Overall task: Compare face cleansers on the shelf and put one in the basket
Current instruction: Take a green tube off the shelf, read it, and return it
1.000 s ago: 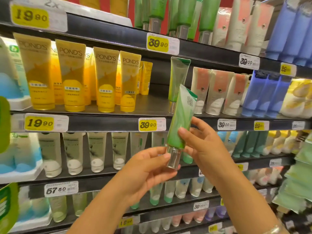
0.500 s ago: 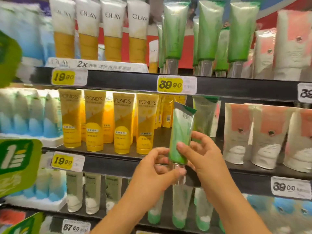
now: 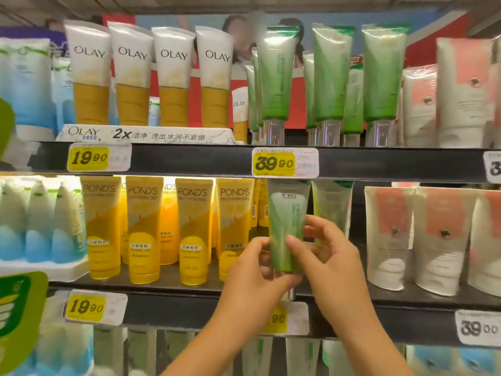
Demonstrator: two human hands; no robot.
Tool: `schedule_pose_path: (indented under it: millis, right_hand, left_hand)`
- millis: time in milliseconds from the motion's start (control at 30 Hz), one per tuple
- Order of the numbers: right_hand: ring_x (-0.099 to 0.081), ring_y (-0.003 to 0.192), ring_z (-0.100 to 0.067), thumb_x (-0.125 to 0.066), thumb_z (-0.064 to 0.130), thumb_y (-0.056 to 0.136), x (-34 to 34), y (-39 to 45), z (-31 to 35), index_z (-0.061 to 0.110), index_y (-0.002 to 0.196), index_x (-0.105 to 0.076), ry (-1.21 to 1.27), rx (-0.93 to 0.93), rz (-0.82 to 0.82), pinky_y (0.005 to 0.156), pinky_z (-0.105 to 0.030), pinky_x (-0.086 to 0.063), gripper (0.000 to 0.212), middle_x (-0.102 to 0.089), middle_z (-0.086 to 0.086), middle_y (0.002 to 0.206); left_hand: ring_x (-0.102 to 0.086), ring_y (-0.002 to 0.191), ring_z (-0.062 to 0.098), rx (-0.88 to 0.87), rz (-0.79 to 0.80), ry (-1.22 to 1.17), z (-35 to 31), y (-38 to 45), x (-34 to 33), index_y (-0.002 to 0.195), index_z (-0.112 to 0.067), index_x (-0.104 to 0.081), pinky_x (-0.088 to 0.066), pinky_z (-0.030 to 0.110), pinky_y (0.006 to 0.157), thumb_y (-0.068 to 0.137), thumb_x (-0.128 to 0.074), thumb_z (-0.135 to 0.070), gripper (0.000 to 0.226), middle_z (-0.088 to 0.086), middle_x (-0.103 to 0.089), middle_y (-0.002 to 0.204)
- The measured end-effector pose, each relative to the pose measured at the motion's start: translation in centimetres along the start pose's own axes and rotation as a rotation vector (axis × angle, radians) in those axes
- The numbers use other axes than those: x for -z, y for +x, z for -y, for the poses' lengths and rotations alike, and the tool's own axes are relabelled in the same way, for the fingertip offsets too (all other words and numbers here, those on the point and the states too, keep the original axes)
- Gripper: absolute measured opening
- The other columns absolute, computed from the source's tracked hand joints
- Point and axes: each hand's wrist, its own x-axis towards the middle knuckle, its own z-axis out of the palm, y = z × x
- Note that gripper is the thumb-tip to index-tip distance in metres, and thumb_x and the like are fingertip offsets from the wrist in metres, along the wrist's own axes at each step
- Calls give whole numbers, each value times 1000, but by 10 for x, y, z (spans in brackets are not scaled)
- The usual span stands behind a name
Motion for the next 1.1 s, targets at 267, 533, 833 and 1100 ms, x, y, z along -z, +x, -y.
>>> schedule_pose_path:
  millis: [267, 533, 833, 1100]
  right_hand:
    - [-56, 96, -10, -68, 23, 83, 36, 3, -23, 27, 116, -49, -419, 10, -251, 76, -19, -46, 38, -53, 3, 112]
    - [-54, 113, -21, -70, 24, 82, 29, 12, -37, 19, 133, -34, -554, -118, -103, 95, -42, -47, 62, -52, -2, 126]
    - [-53, 110, -16, -70, 20, 82, 35, 12, -41, 20, 129, -39, -446, -101, -121, 93, -34, -47, 56, -53, 1, 119]
    - [-53, 107, -14, -71, 23, 82, 36, 12, -42, 25, 127, -36, -440, -101, -96, 89, -29, -48, 57, -51, 1, 122]
  left_hand:
    - [-63, 75, -11, 4, 28, 77, 13, 17, -7, 108, -31, -52, -47, 4, 61, 74, -77, -18, 45, -15, -67, 88]
    - [-56, 73, -10, 28, 7, 121, 15, 27, -11, 113, -35, -42, -42, -1, 56, 75, -76, -22, 53, -24, -55, 87]
    - [-56, 86, -4, 11, -39, 187, 17, 25, -17, 128, -26, -44, -45, 6, 62, 77, -75, -23, 60, -26, -52, 91]
    - [-54, 83, -8, 39, -61, 213, 15, 22, -21, 127, -26, -45, -46, 7, 59, 79, -72, -23, 55, -22, -56, 94]
